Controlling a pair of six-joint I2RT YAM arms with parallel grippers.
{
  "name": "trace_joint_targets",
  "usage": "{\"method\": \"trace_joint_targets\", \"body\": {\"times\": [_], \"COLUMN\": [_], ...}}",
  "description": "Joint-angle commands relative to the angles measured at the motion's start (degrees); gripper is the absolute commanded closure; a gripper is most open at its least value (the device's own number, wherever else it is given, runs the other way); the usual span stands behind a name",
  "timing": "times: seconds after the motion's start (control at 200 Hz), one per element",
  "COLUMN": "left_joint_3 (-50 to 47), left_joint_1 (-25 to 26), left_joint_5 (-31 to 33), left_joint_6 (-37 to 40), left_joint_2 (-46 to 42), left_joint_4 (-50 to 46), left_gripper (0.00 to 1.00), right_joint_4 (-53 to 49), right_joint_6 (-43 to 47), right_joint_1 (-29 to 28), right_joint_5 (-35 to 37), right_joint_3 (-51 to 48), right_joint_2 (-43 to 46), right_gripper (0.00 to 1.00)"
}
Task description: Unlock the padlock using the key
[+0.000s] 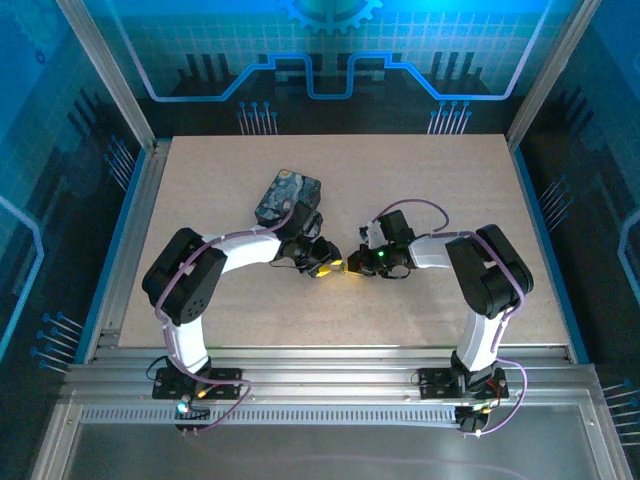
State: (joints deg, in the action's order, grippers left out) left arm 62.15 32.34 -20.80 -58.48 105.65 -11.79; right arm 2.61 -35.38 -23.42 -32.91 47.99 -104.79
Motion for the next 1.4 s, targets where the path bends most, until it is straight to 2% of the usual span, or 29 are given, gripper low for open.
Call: {"method": "trace_joint_targets", "body": {"times": [0.0, 0.14, 0.37, 0.62, 0.965, 1.396], "left_joint_3": [1.3, 1.2, -1.6, -6.3, -12.3, -13.3], "left_joint_1": [-2.2, -2.9, -2.9, -2.9, -2.9, -3.3], "left_joint_5": [0.6, -0.7, -5.6, -8.0, -6.9, -5.4], "left_joint_6": [2.7, 1.7, -4.8, -17.5, -30.6, -31.0], "left_joint_2": [-3.4, -2.6, -1.5, -1.1, -3.5, -6.3], "left_joint_4": [-3.5, -2.6, 6.2, 16.6, 24.4, 23.3], "left_gripper": [0.59, 0.55, 0.51, 0.45, 0.46, 0.74], "right_joint_4": [-1.6, -4.5, -8.9, -11.5, -10.7, -11.6], "right_joint_6": [3.9, 7.3, 11.2, 12.5, 11.2, 11.7], "right_joint_1": [0.9, 0.7, 0.0, -2.0, -4.6, -5.3], "right_joint_5": [-2.2, -3.1, -4.6, -4.6, -4.8, -4.3], "right_joint_3": [0.0, 1.1, 3.8, 6.5, 8.6, 9.5], "right_joint_2": [3.2, 5.4, 7.6, 8.2, 10.1, 9.0], "right_gripper": [0.97, 0.97, 0.96, 0.94, 0.94, 0.94]}}
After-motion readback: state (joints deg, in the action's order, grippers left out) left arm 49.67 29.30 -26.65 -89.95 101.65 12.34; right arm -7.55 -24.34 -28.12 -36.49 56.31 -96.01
